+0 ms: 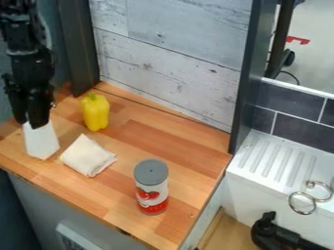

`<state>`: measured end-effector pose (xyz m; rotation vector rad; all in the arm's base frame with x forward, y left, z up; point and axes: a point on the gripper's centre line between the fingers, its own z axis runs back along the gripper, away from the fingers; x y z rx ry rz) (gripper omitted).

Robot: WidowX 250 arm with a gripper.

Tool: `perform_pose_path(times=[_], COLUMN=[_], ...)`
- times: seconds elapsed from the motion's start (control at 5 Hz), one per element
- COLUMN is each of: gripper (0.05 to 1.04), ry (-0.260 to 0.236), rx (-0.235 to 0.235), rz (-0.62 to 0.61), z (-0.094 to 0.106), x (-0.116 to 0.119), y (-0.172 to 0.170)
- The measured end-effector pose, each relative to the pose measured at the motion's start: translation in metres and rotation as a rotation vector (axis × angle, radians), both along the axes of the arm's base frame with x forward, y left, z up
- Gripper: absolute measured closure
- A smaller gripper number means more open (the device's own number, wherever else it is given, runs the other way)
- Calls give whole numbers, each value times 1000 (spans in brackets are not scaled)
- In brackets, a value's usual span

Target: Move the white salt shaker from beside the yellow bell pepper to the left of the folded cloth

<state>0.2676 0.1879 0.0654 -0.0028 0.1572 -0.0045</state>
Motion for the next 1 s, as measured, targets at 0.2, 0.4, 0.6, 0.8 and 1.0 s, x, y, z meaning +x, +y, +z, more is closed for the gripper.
perform_pose_path(times=[0.2,0.4,0.6,0.8,1.0], gripper=[569,569,569,569,470], ry=[13,36,0,-57,-71], rx=[23,8,1,3,11], rz=[2,3,-8,-7,-18], z=[5,-2,-5,-7,-7], x=[-8,-17,-15,-17,-14], y=[0,-5,-7,-5,-3])
